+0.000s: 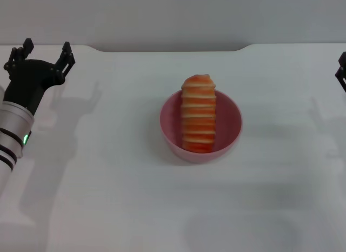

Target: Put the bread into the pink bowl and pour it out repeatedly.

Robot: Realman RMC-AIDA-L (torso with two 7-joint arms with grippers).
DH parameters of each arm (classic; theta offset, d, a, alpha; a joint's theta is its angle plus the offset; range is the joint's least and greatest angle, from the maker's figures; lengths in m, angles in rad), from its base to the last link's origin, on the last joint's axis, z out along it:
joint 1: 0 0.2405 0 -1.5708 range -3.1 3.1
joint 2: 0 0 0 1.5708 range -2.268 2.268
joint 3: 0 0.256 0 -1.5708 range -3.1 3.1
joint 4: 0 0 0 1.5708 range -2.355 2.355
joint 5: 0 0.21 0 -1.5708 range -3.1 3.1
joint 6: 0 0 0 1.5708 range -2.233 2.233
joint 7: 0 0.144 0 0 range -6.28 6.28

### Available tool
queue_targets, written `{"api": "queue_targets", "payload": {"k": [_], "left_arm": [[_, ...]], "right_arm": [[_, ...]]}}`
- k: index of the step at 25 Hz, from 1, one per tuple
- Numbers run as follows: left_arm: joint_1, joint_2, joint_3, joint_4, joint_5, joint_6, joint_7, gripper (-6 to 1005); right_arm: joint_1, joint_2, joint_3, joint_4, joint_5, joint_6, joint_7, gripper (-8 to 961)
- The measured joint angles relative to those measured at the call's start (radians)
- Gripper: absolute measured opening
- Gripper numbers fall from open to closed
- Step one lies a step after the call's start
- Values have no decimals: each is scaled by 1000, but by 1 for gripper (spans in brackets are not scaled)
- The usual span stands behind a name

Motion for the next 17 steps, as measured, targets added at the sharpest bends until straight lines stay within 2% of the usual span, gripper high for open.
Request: {"api": "queue_targets", "payload": {"k": [8,17], "left_arm": [[11,1,-1,2,-21,49,-88,829],[22,2,1,6,-21,64,-91,829]], "right_arm": [[-3,0,0,1,48,-11,11,814],[5,-3,-5,6,92,-12,57,814]]}}
